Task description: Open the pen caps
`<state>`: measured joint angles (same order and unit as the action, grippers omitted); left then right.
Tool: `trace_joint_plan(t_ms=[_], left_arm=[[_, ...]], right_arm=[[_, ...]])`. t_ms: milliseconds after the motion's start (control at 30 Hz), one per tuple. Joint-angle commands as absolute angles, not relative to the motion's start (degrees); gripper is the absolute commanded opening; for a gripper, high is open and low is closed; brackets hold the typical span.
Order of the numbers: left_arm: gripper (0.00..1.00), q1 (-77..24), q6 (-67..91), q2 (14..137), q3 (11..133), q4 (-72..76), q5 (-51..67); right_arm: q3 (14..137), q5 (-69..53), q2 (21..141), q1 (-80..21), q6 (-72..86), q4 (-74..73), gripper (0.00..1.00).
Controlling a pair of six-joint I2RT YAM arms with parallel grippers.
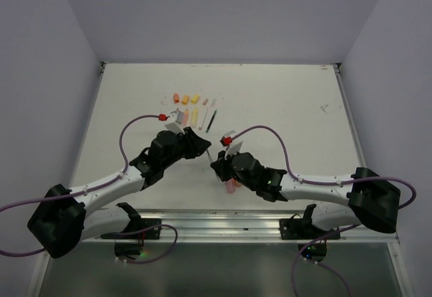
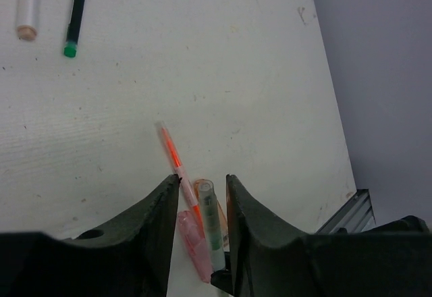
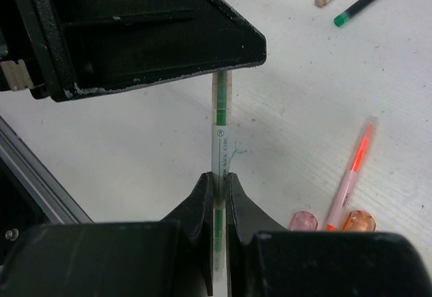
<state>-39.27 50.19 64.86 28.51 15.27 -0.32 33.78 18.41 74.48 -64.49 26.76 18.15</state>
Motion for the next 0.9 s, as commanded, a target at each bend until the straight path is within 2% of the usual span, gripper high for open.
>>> trace_joint_plan(t_ms=[0, 133, 233, 333, 367, 467, 533, 633, 733, 767, 833, 867], left_arm=[[0.34, -39.6, 51.6, 64.6, 30.4, 20.0, -2.1], [0.09, -39.7, 51.9, 65.4, 30.1, 20.9, -1.2], [0.0, -39.6, 52.0, 65.6, 29.9, 21.5, -0.6], [0.0, -39.9, 51.8, 65.6, 29.7, 22.1, -0.4], [0.0, -39.8, 51.6, 65.4, 29.7, 22.5, -0.4], [0.0, -40.0, 50.8, 65.1, 29.4, 23.2, 1.0], [0.0, -40.1, 50.4, 64.6, 29.2, 23.6, 1.2], [0.0, -40.3, 49.8, 63.9, 28.7, 24.5, 1.3], [0.0, -40.3, 49.1, 63.1, 28.6, 24.8, 1.0], [0.0, -40.3, 48.9, 62.8, 28.6, 25.1, 0.4], [0.0, -40.2, 48.8, 62.4, 28.5, 25.7, 0.2], [0.0, -40.2, 48.8, 62.1, 28.7, 26.4, -1.2]], right_arm=[[33.5, 18.9, 73.0, -64.5, 25.9, 21.4, 0.0], [33.1, 18.9, 73.1, -64.6, 25.9, 22.1, 0.0], [33.0, 18.7, 72.8, -64.6, 26.0, 22.2, 0.0], [32.7, 18.7, 72.9, -64.5, 26.4, 22.9, 0.15], [32.8, 18.7, 73.0, -64.5, 26.5, 22.9, 0.24], [33.5, 18.9, 73.7, -64.5, 26.3, 23.1, 0.38], [34.1, 19.1, 74.2, -64.3, 26.0, 23.1, 0.41], [35.2, 19.9, 75.1, -64.0, 25.6, 23.3, 0.4], [36.0, 20.0, 75.8, -64.0, 25.0, 23.4, 0.28], [36.2, 19.6, 75.7, -64.0, 24.9, 23.4, 0.19], [36.2, 19.4, 75.5, -64.0, 24.8, 23.1, 0.11], [35.8, 19.4, 75.3, -64.0, 24.6, 23.0, 0.03]])
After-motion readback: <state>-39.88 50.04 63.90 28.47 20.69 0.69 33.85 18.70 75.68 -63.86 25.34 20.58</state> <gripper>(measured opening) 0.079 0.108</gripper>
